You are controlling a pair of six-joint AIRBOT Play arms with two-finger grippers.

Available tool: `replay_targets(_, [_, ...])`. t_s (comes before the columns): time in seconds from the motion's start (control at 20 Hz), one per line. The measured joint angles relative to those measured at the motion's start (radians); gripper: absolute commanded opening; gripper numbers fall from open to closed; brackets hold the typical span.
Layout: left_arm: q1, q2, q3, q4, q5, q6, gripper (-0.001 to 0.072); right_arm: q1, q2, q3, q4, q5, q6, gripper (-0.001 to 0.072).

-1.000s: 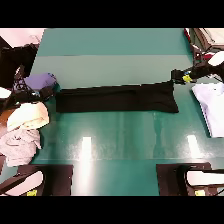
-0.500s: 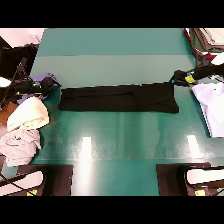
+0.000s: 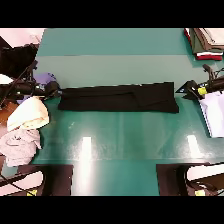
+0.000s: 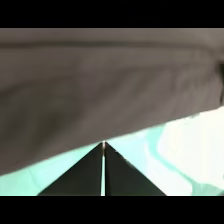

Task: Fold the shirts.

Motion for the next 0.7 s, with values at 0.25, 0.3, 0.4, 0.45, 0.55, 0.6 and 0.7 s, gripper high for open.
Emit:
replay_targets(0.25, [-0.169,0.000,0.000,-0.001,0.008,0.001,0.0023,0.005,-0.098,-0.005,0.113,0.029,-0.063,0.0610])
replay_targets(0.3, [-0.202,0.000,0.000,-0.002,0.019,0.000,0.0022,0.015,-0.113,-0.006,0.130,0.039,-0.071,0.0570])
replay_targets(0.4, [-0.261,0.000,0.000,-0.002,0.043,-0.005,0.0022,0.041,-0.137,-0.006,0.150,0.042,-0.088,0.0509])
replay_targets(0.45, [-0.287,0.000,0.000,-0.002,0.054,-0.008,0.0022,0.054,-0.143,-0.006,0.151,0.037,-0.095,0.0427])
replay_targets(0.55, [-0.330,0.000,0.000,-0.001,0.074,-0.020,0.0022,0.076,-0.153,-0.007,0.150,0.019,-0.108,0.0220])
replay_targets(0.6, [-0.348,0.000,0.000,0.000,0.083,-0.026,0.0022,0.084,-0.156,-0.007,0.146,0.006,-0.113,0.0099])
replay_targets(0.7, [-0.380,-0.002,0.001,0.002,0.105,-0.039,0.0022,0.092,-0.159,-0.008,0.145,-0.006,-0.122,0.0016])
